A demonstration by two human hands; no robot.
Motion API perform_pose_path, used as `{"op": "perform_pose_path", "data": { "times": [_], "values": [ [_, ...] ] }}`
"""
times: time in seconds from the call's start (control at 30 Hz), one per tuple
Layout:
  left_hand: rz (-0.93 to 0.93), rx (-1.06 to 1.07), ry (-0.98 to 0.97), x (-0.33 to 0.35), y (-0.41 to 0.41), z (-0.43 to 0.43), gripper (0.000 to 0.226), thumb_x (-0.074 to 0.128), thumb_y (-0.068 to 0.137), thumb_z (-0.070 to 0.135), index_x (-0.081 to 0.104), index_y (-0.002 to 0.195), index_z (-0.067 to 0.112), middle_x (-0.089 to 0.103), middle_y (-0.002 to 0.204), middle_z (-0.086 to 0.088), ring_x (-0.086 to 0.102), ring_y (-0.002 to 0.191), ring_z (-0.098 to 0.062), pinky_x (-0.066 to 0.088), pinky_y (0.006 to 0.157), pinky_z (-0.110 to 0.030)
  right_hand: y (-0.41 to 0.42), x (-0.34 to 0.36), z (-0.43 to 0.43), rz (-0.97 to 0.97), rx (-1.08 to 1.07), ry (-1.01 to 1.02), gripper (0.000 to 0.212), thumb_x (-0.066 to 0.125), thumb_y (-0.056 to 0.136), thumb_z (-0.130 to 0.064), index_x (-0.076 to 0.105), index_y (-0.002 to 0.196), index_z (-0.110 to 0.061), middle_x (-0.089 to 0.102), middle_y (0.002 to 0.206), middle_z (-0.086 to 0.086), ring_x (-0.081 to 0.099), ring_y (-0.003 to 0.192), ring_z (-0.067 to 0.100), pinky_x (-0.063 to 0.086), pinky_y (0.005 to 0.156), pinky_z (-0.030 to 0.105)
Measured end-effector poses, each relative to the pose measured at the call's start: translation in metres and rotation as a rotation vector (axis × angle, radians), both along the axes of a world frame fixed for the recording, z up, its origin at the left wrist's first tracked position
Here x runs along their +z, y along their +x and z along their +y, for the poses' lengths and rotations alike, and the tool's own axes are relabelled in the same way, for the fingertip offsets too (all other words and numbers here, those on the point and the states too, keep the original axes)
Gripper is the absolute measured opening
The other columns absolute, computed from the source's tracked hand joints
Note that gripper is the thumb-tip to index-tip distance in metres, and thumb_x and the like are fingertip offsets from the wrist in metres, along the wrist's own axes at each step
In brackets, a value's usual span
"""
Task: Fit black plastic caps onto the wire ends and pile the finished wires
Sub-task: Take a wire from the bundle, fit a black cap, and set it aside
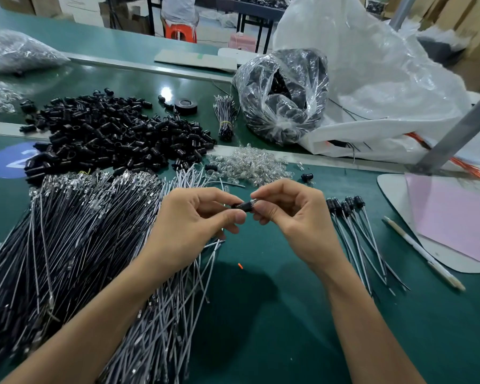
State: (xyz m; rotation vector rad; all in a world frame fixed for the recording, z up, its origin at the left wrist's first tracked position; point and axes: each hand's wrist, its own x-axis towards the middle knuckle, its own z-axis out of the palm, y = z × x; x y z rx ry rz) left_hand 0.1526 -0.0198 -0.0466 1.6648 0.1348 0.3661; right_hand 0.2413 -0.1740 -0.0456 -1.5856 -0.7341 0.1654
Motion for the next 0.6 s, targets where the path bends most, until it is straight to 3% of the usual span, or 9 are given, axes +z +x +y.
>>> {"op": "perform_pose_path", "data": {
  "times": [0.3,0.6],
  "values": [
    [-0.010,-0.037,-0.178,0.0040,-0.0013,-0.0017,0.013,0.071,0.074,0.008,0.069,0.085,0.002,0.074,0.072,-0.014,0.073,0.064,-0.024,0.058,0.055,-0.025,-0.0038,-0.0055,0.0053,-0.069,0.015,0.111,0.019,0.063,0.082,0.010,0.059,0.077,-0.008,0.060,0.067,-0.002,0.058,0.062,0.005,0.048,0.064,0.017],
    [-0.022,-0.052,-0.155,0.0066,0.0004,-0.0038,0.009,0.071,0.078,0.001,0.069,0.086,0.004,0.075,0.072,-0.011,0.073,0.065,-0.024,0.060,0.060,-0.027,-0.0033,-0.0026,0.0045,0.011,0.028,0.138,0.009,0.062,0.083,-0.003,0.057,0.078,-0.009,0.066,0.064,-0.008,0.058,0.059,0.004,0.047,0.060,0.016]
  ]
}}
